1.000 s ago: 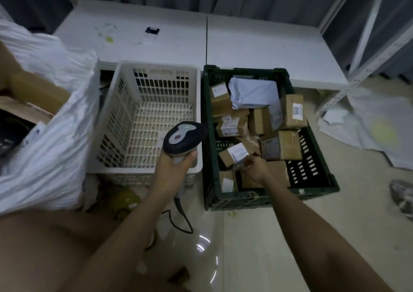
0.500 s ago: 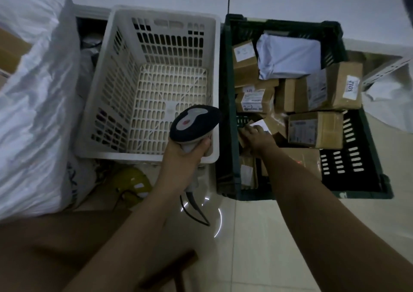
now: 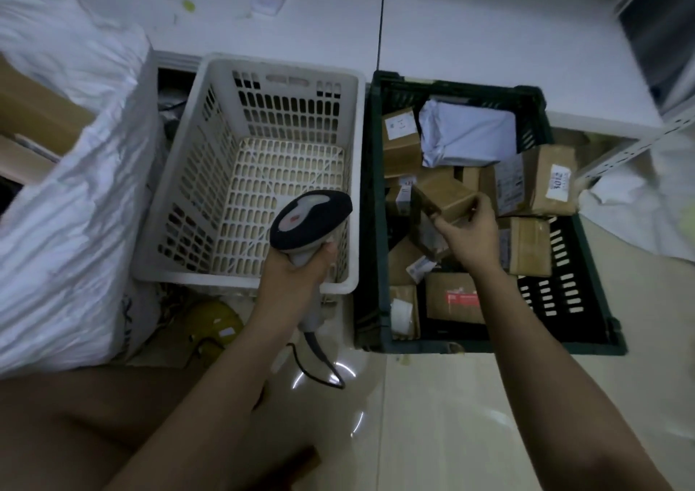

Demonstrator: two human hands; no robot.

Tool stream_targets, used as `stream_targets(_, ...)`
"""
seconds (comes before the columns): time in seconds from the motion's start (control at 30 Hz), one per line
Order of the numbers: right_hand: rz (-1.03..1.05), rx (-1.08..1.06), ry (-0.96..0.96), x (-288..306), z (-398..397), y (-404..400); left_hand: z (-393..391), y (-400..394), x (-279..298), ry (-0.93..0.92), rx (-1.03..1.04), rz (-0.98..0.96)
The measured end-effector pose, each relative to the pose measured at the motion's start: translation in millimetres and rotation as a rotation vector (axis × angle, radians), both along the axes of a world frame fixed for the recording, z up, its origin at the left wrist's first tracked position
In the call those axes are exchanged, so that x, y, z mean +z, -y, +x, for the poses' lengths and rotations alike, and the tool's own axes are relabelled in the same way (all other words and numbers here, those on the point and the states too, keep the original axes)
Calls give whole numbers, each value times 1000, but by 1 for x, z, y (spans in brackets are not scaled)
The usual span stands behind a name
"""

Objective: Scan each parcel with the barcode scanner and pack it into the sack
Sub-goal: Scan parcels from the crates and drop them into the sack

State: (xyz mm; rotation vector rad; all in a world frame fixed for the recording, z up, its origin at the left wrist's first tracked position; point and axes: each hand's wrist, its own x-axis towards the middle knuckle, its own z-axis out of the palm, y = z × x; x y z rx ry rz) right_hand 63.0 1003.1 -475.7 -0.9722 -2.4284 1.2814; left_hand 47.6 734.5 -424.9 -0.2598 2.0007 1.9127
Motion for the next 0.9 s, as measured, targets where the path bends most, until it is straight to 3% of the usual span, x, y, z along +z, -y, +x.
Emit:
stream_targets(0.13, -212, 6, -201, 61, 24, 17, 8, 6, 13, -63, 25, 24)
stream_targets(0.43, -551, 86, -167, 111, 45, 77, 25, 15, 41, -172, 12, 65)
stream_targets(0.7, -526, 119, -131, 109, 43, 127, 28, 35, 44, -181, 77, 80)
stream_targets(0.9, -610, -59, -228, 101, 40, 141, 25, 60, 32, -176, 136, 22)
